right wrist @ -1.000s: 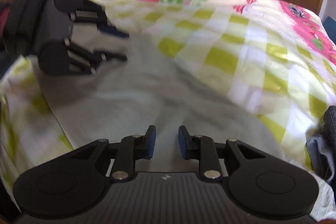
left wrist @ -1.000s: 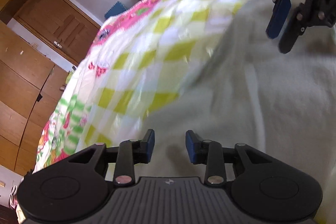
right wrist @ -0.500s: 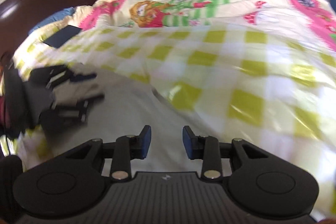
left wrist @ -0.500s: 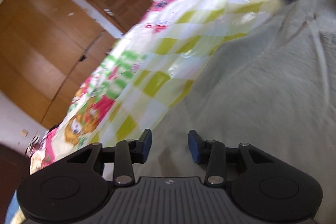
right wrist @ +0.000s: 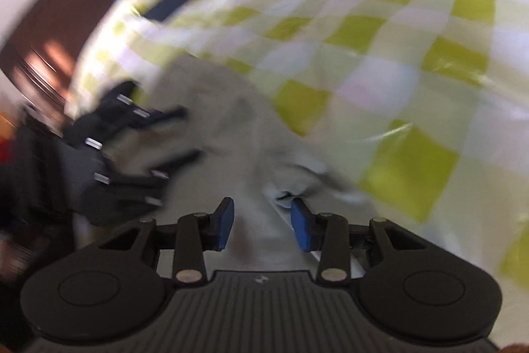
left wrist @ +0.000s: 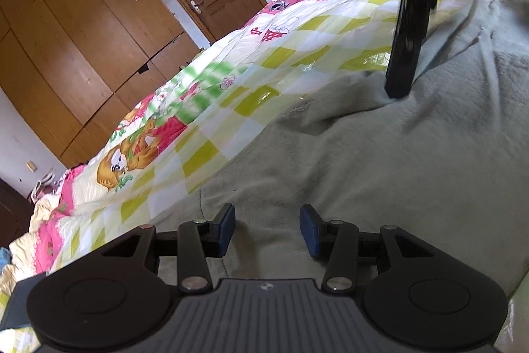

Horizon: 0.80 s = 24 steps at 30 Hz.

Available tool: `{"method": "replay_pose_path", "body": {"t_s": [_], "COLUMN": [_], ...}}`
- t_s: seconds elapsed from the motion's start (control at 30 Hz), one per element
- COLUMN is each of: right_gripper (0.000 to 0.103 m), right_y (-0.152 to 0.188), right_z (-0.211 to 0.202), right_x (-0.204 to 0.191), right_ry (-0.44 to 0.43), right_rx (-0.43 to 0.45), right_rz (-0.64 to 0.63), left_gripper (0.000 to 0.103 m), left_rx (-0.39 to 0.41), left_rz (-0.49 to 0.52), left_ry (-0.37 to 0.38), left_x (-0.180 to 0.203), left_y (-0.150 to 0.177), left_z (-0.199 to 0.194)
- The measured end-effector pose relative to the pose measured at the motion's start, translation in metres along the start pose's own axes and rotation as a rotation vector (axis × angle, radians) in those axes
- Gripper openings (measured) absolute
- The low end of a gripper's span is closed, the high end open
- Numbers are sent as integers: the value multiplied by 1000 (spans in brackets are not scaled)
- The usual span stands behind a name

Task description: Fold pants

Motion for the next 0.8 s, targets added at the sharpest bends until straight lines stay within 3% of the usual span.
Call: {"method": "replay_pose_path", "body": {"t_s": [0.1,0.17,0.23,0.33,0.4,0.5,0.6,0.67,0.8], "right_gripper": [39,39,41,42,41,41,42,42,42], "right_y": [-1,0,4,4,0,-13,-20,-17,-1], "right_z": [-13,-9,-4,0,-1,-15,-45,-63,-66], "right_x": [4,4,1,2,9,37,78,87,20], "right_ry": [-3,-3,-64,-109,-145,-176,-79,37,-15], "right_rx": [57,12,-30,18,114,352,565,583,461], "right_rz": [26,33,48,66,100,230,358,433,249], "left_gripper": [57,57,57,57,57,58,61,63,63], "left_rx": [4,3,8,6,5,1,-9,-17,-9], "left_rz": [0,-6,-4,-14,-19,-22,-25,-20,-27], "left_ry": [4,9,9,6,7,14,14,1,-11], "left_x": [-1,-1,-1,-1,-1,-3,-2,-3,-10], "left_y": [0,2,2,4,3,3,4,3,-1], "left_z": [-3,-2,-2,-1,0,0,3,3,-5]}}
Point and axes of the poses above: each gripper's, at about its wrist camera, not at the fingertips, and z roughly the way its jaws point, x to its right, y to its underside, the point moved 2 cm from there along z, roughly the way its jaws point, and after that the axes turned 15 degrees about -y, right-handed, at the moved point
